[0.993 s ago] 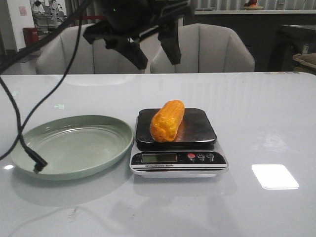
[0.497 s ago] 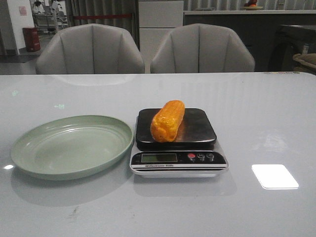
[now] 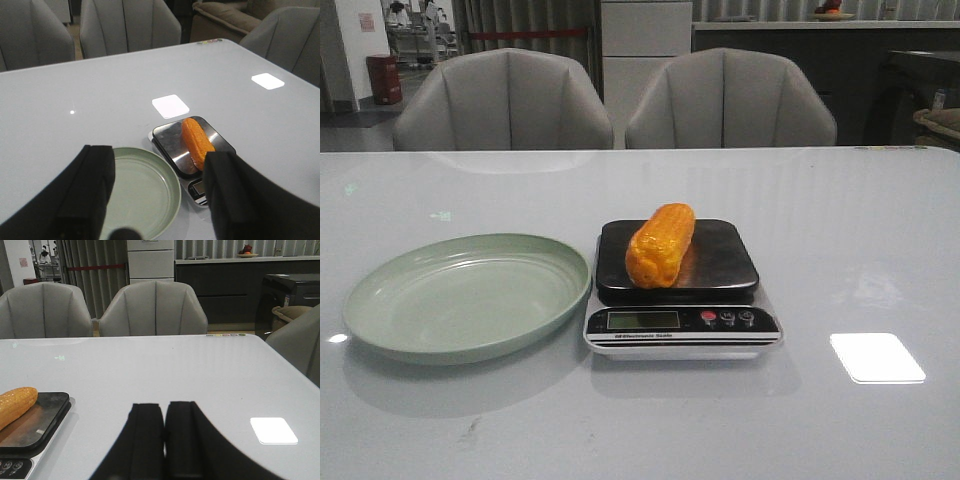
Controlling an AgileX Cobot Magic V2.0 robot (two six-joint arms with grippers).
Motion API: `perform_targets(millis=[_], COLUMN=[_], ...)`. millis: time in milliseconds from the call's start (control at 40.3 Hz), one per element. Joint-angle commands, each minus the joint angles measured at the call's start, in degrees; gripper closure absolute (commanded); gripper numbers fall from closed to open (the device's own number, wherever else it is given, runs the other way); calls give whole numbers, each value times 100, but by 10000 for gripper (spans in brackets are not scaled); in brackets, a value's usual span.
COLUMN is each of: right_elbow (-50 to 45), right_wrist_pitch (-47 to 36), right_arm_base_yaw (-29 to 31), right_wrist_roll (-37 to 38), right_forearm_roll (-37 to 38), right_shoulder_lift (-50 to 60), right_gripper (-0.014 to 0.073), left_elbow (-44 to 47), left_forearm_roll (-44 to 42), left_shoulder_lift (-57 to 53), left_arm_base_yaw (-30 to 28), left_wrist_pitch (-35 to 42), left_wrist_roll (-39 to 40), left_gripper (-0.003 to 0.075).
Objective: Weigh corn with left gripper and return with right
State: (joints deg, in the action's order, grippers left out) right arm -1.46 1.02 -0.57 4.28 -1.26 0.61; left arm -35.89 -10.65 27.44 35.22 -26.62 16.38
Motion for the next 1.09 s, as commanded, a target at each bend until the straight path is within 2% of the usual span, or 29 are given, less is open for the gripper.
perform_targets(millis=[0, 248, 323, 447, 522, 671, 795, 1068], right_elbow=[-28, -28, -28, -28, -28, 118, 631, 1918], right_wrist_pitch=[-492, -492, -492, -531, -664, -1117, -646, 478], right_arm_base_yaw=[13, 13, 13, 13, 13, 13, 13, 13], right_wrist_roll=[-18, -18, -18, -18, -18, -18, -18, -18], right_forearm_roll=[64, 64, 64, 64, 64, 58, 58, 58], right_shoulder_lift=[109, 109, 109, 110, 110, 110, -95, -1549], right_gripper=[428, 428, 428, 428, 428, 428, 428, 428], left_elbow=[223, 1059, 1244, 1336, 1336, 1336, 1336, 1336], left_forearm_roll=[-258, -480, -494, -494, -494, -494, -494, -494], left_shoulder_lift=[-538, -2196, -2539, -2856, -2870, -2870, -2870, -2870], left_arm_base_yaw=[-4, -4, -4, -4, -4, -4, -4, -4], left_wrist_pitch=[443, 443, 443, 485, 485, 379, 365, 365], left_wrist_roll=[39, 17, -8, -13, -57, -57, -57, -57], left_gripper=[262, 276, 360, 624, 582, 588, 588, 588])
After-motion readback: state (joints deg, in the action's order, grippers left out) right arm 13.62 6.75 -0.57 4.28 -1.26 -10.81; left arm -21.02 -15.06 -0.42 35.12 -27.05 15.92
